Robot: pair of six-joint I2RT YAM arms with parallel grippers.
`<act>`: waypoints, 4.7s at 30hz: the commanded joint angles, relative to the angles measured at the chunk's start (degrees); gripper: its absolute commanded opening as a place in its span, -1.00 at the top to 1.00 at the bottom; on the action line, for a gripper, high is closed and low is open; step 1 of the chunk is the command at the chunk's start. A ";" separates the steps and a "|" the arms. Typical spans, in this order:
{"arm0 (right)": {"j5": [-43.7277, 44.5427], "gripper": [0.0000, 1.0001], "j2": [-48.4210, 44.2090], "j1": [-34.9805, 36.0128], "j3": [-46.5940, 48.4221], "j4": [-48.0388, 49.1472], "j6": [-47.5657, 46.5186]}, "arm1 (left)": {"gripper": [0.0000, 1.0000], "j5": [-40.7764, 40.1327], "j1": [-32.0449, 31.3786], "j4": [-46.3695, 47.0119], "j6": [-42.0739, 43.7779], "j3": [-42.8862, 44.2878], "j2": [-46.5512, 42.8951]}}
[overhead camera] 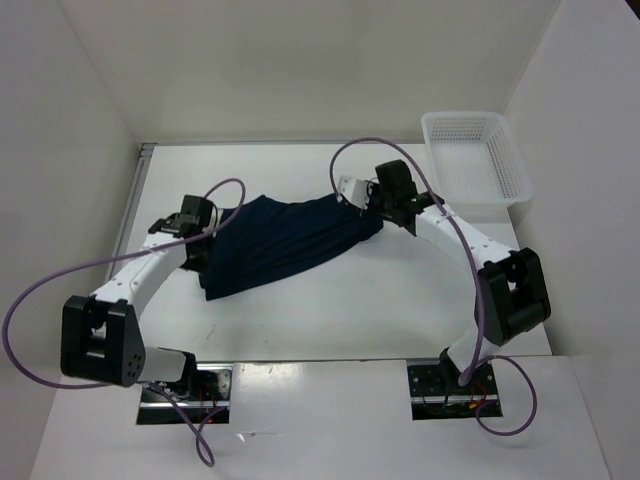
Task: Fold and stack the shorts
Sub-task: Fold the shorts
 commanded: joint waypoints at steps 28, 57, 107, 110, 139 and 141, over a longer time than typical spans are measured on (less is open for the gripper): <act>0.30 1.00 12.61 7.23 -6.41 1.11 8.66 | 0.23 -2.95 7.24 27.90 0.14 27.99 46.91; -8.41 -0.62 7.76 -11.92 6.71 -9.26 88.44 | 0.05 -1.11 0.03 14.00 0.14 23.71 29.44; -5.59 1.00 2.75 -23.00 18.28 -5.04 61.30 | -0.10 9.07 -12.08 11.89 0.14 36.88 39.45; -4.89 1.00 3.45 -23.00 19.86 -5.04 60.42 | -0.15 10.57 -14.64 11.89 0.14 39.78 42.79; 10.49 1.00 19.79 8.37 28.39 -5.48 66.56 | 0.98 10.14 -15.27 14.18 0.14 48.49 55.10; 11.19 1.00 21.64 8.98 31.63 -5.48 68.50 | 1.00 11.62 -14.74 14.18 0.14 49.02 55.10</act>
